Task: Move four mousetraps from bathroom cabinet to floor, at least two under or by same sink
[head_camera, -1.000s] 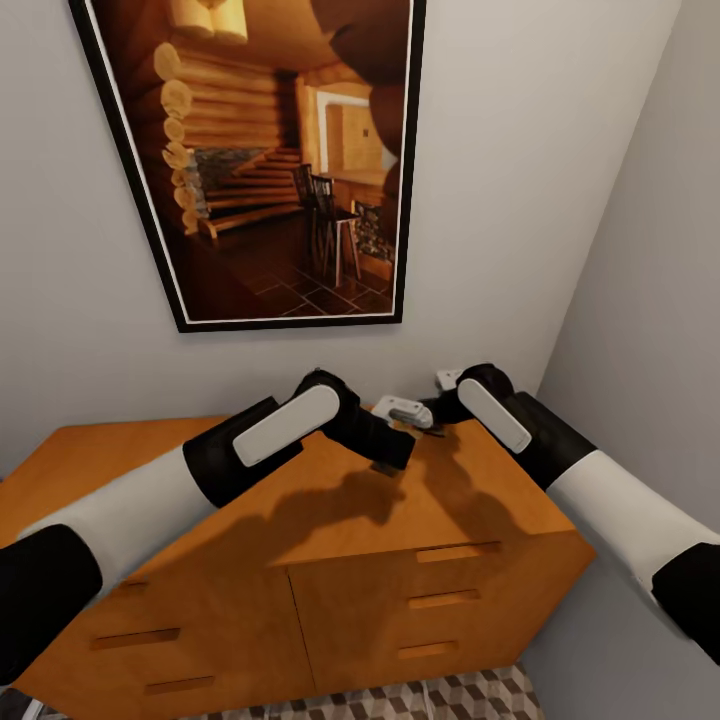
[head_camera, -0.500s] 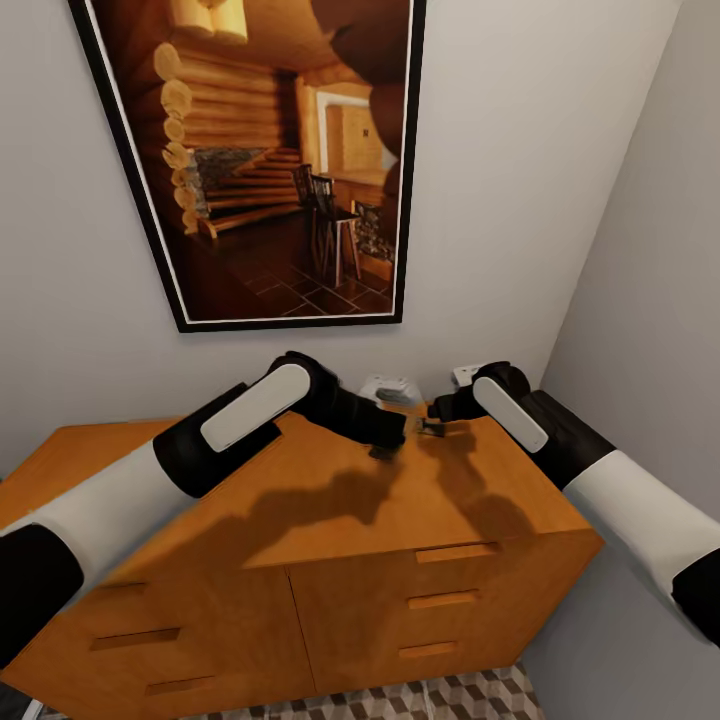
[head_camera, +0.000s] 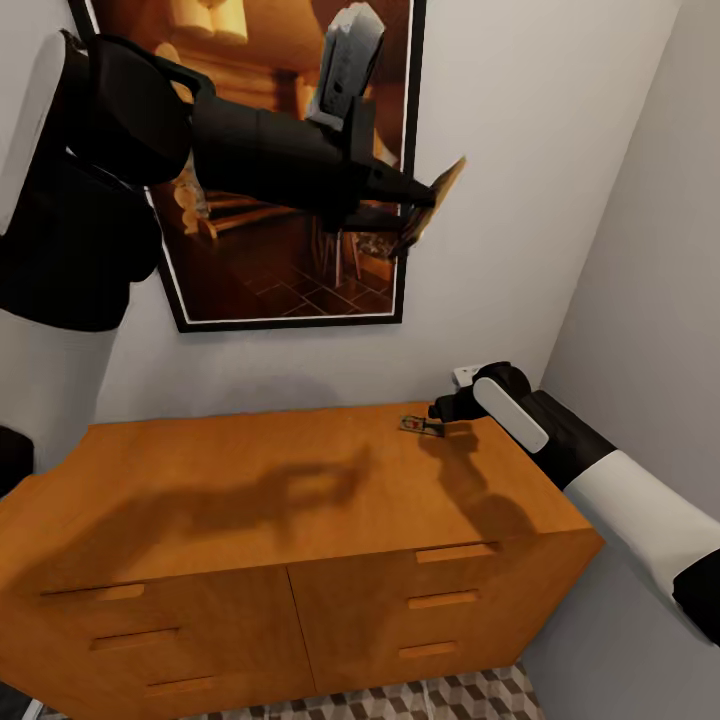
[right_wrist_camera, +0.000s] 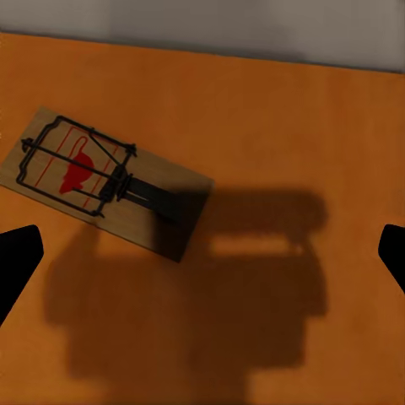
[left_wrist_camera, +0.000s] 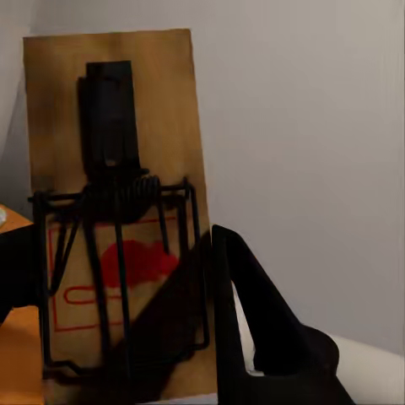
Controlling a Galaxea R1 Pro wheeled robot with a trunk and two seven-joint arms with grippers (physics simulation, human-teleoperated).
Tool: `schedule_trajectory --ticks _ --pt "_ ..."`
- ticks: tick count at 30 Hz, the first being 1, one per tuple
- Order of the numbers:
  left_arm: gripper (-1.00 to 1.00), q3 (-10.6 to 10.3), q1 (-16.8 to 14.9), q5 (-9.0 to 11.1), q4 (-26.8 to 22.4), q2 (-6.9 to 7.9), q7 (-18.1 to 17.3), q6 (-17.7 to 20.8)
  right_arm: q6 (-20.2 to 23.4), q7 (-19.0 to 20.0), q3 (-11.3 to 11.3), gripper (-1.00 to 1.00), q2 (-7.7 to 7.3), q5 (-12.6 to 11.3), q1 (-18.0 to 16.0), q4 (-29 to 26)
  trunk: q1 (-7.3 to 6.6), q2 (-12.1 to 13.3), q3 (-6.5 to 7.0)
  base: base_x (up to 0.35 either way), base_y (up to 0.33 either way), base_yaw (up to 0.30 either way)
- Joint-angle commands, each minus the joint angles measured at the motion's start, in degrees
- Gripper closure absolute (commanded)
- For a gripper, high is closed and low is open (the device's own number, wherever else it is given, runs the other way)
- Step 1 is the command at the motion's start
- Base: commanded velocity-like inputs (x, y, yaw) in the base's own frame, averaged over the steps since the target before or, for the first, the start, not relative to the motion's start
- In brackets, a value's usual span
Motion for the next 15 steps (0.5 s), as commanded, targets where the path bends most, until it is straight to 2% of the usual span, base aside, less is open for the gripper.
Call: schedule_trajectory --ticks 1,7,15 --pt "1.0 0.65 -0.62 0.55 0.06 -0.02 1.03 0.04 0.01 -0.59 0.22 -1.0 -0.04 -0.6 -0.08 -0.07 0.0 -0.04 -0.07 0.0 0.0 0.0" --pt "1.0 3.38 -2.23 0.55 0.29 -0.28 2.03 0.0 0.01 -0.56 0.36 -1.0 0.14 -0.67 -0.08 -0.22 0.0 -0.04 -0.07 0.0 0.0 0.0" --pt "1.0 3.85 -4.13 0.55 0.36 -0.54 2.12 -0.01 0.05 -0.39 0.49 -1.0 0.37 -0.73 -0.08 -0.34 0.0 -0.04 -0.07 0.0 0.0 0.0"
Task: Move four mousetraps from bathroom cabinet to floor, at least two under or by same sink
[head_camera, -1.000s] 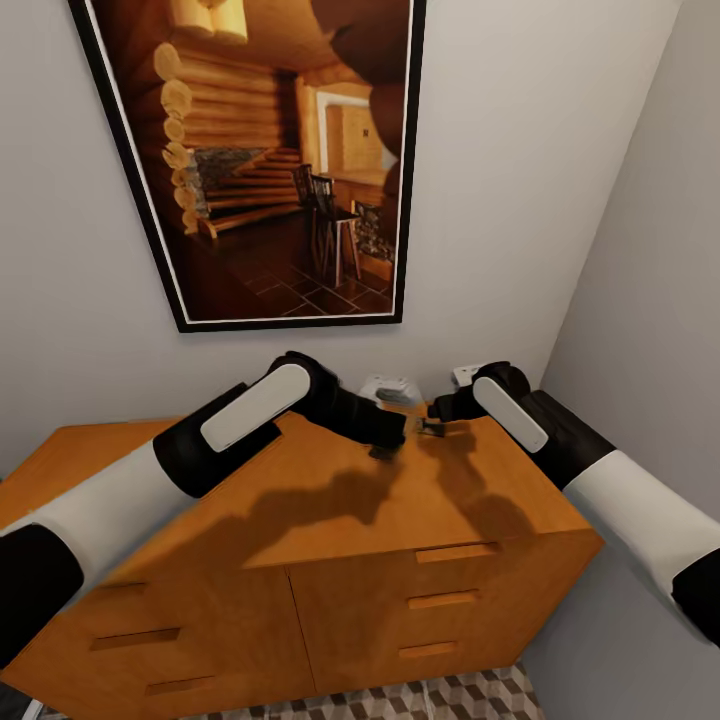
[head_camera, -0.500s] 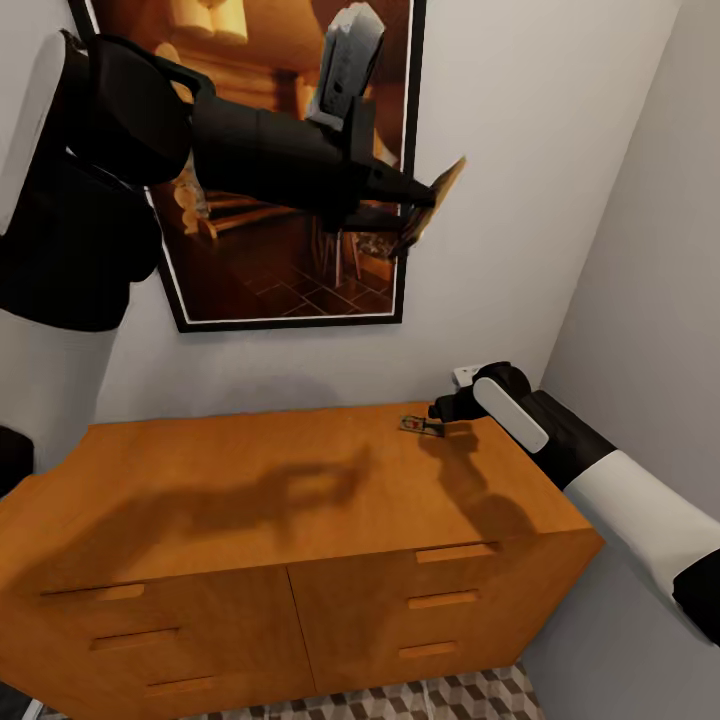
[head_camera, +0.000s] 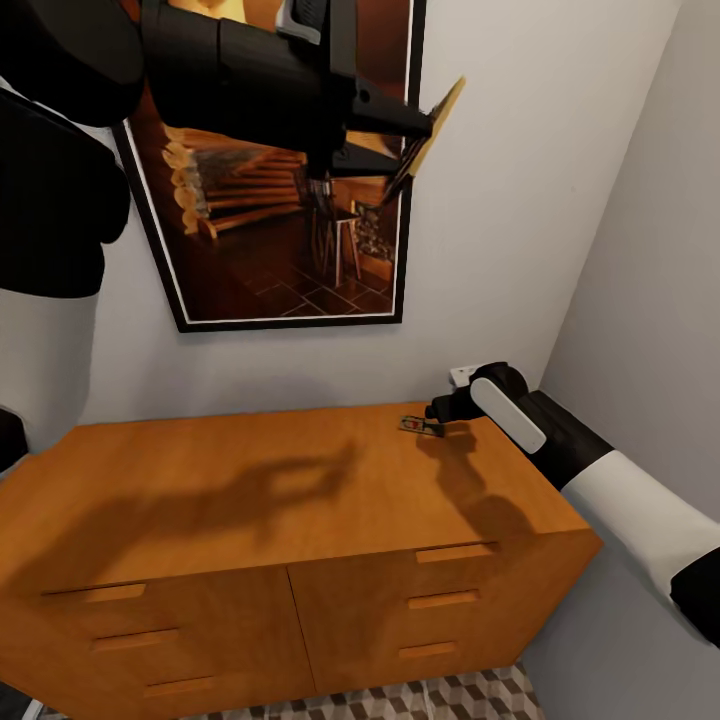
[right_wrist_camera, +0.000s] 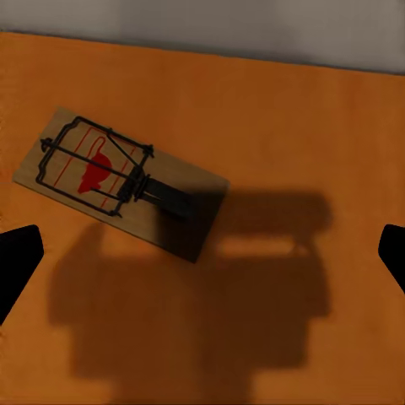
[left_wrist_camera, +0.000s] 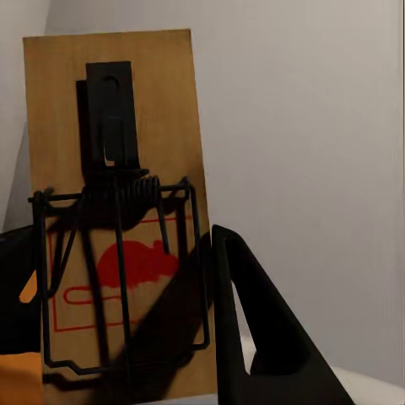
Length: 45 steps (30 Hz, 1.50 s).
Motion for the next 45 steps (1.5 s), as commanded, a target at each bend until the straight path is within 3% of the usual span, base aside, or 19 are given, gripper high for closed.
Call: schedule_trajectory --ticks 1,11,15,18,22,28,30,35,45 --pt "1.0 -0.06 -0.13 0.59 0.02 -0.14 0.39 0.03 0.03 -0.51 0.21 -1.0 -0.05 -0.61 -0.08 -0.13 0.0 -0.04 -0.07 0.0 0.0 0.0" --pt "1.0 0.03 -0.95 0.59 3.64 -1.21 0.47 0.02 0.05 -0.19 0.22 -1.0 0.11 -0.71 -0.02 -0.24 0.0 -0.04 -0.07 0.0 0.0 0.0" --pt "1.0 -1.29 0.36 0.59 3.2 -2.5 0.48 -1.42 -1.22 1.11 1.51 -1.0 -1.19 0.72 -1.33 -1.54 0.0 -0.04 -0.07 0.0 0.0 0.0" --pt "1.0 -2.27 1.33 0.59 3.17 -2.14 0.48 -1.3 -2.17 2.07 1.8 -1.0 -1.12 1.74 -1.36 -1.83 0.0 -0.04 -0.07 0.0 0.0 0.0" --pt "1.0 -3.58 2.62 0.51 3.09 -2.3 0.48 -1.83 -1.68 1.8 0.52 -1.0 0.05 0.39 -1.15 -1.38 0.0 -0.04 -0.07 0.0 0.0 0.0" --pt "1.0 -4.76 4.55 0.42 3.03 -3.14 0.48 -2.13 -0.21 -0.13 -1.41 -1.0 0.06 -1.48 -2.06 -3.31 0.0 -0.04 -0.07 0.002 -0.005 0.0" --pt "1.0 -4.85 5.2 0.42 2.97 -3.28 0.48 -2.15 0.32 -0.77 -1.07 -1.0 -0.12 -2.07 -2.29 -3.95 0.0 -0.04 -0.07 0.071 -0.115 0.0" --pt "1.0 -4.87 6.81 0.48 2.9 -3.49 0.48 -2.15 0.51 0.4 0.54 -1.0 -1.73 -2.12 -2.65 -5.56 0.0 -0.04 -0.07 0.13 -0.2 0.0" --pt "1.0 -4.85 9.88 0.5 2.88 -3.69 0.48 -2.16 0.25 3.61 3.74 -1.0 -4.95 1.41 -5.29 -8.76 0.0 -0.04 -0.07 0.021 -0.034 0.0"
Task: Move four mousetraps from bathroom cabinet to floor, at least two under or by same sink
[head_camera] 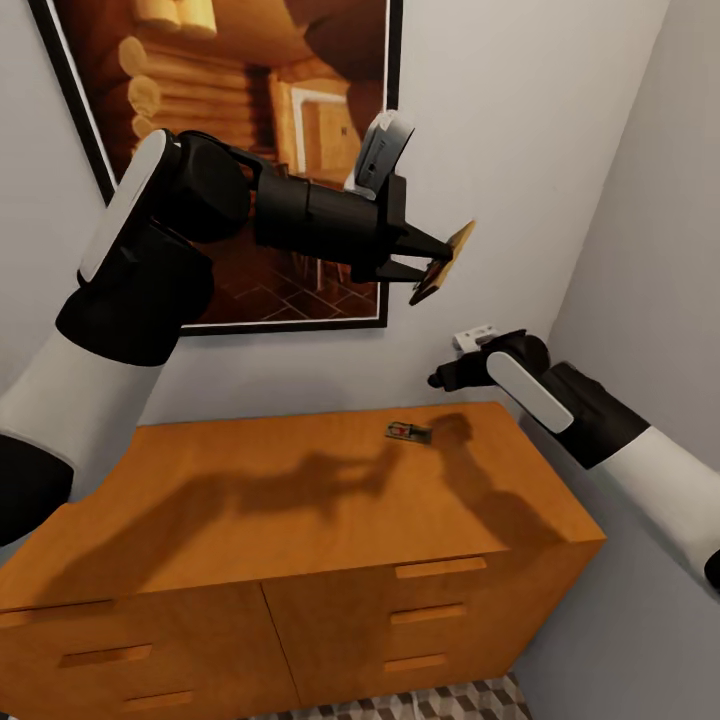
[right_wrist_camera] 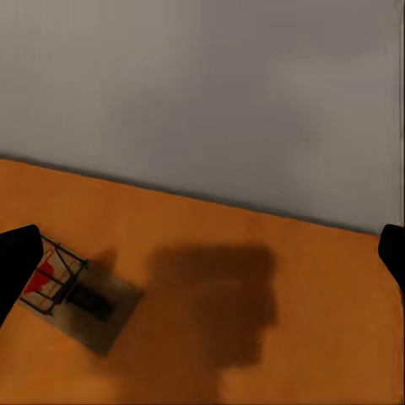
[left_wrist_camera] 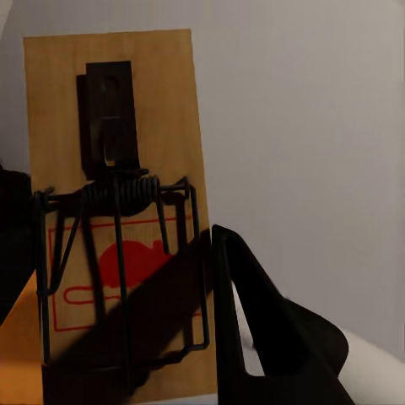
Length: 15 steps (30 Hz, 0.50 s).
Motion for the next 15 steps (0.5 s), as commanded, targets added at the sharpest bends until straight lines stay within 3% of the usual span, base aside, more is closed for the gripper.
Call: schedule_trajectory --ticks 1,8,9,15 --pt "1.0 -0.05 -0.07 0.5 -0.02 0.02 0.38 0.0 -0.05 -0.27 0.51 -1.0 -0.38 -0.26 -0.15 -0.4 0.0 -0.04 -0.06 0.002 -0.003 0.0" --pt "1.0 -0.04 -0.07 0.5 -0.02 -0.29 0.38 0.0 -0.18 1.98 2.76 -1.0 -2.63 2.06 -0.21 -2.64 0.0 -0.04 -0.06 0.0 -0.001 0.0" --pt "1.0 -0.04 -0.07 0.5 -0.02 -0.34 0.38 0.0 -0.19 53.99 13.48 -1.0 -2.98 31.48 -0.19 -6.71 0.0 -0.04 -0.06 0.0 0.0 0.0" --pt "1.0 -0.03 -0.07 0.5 -0.02 -0.42 0.38 0.0 -0.62 60.18 14.29 -1.0 -2.85 33.59 -0.14 -6.79 0.0 -0.04 -0.06 0.0 0.0 0.0"
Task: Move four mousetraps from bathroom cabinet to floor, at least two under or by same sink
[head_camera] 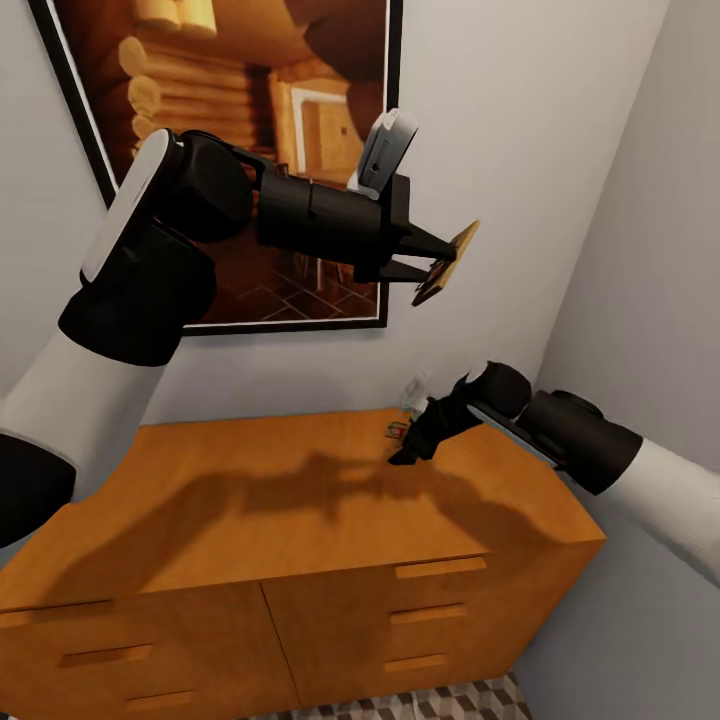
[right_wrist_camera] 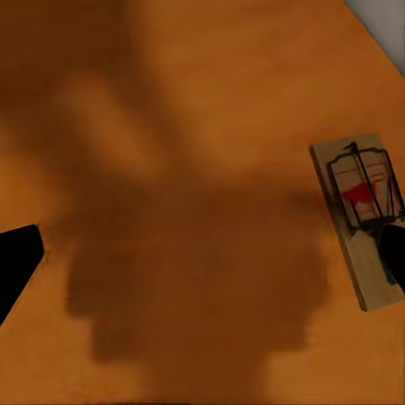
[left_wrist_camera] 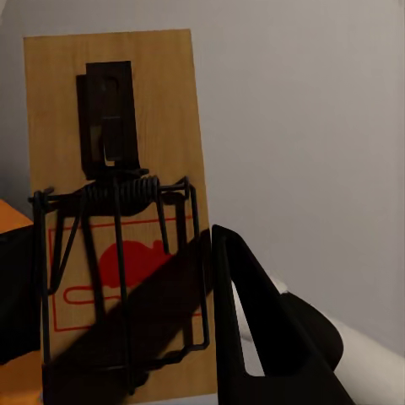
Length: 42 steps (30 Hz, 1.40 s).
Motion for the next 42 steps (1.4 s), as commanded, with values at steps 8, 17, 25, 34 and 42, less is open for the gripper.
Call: schedule_trajectory --ticks 8,17,25,34,42 --pt "1.0 -0.04 -0.07 0.5 -0.02 0.02 0.38 0.01 -0.84 2.15 8.56 -1.0 0.21 3.35 -0.03 -0.04 0.0 -0.04 -0.06 0.0 0.0 0.0" --pt "1.0 -0.04 -0.07 0.5 -0.02 0.02 0.38 0.01 -4.69 2.27 10.52 -1.0 0.15 3.74 -0.03 0.32 0.0 -0.04 -0.06 0.0 0.0 0.0" --pt "1.0 -0.04 -0.07 0.5 -0.02 -0.03 0.38 0.01 -4.99 2.38 10.28 -1.0 -0.07 3.77 -0.03 0.32 0.0 -0.04 -0.06 0.0 0.0 0.0" --pt "1.0 -0.06 -0.06 0.49 0.01 -0.16 0.38 0.01 -4.87 3.21 9.3 -1.0 -0.15 3.92 -0.03 0.09 0.0 -0.04 -0.06 0.1 -0.085 0.0" --pt "1.0 -0.12 -0.05 0.44 0.06 -0.16 0.38 0.01 -4.33 3.25 4.98 -1.0 -0.23 4.88 -0.1 0.11 0.0 -0.04 -0.06 0.105 -0.089 0.0"
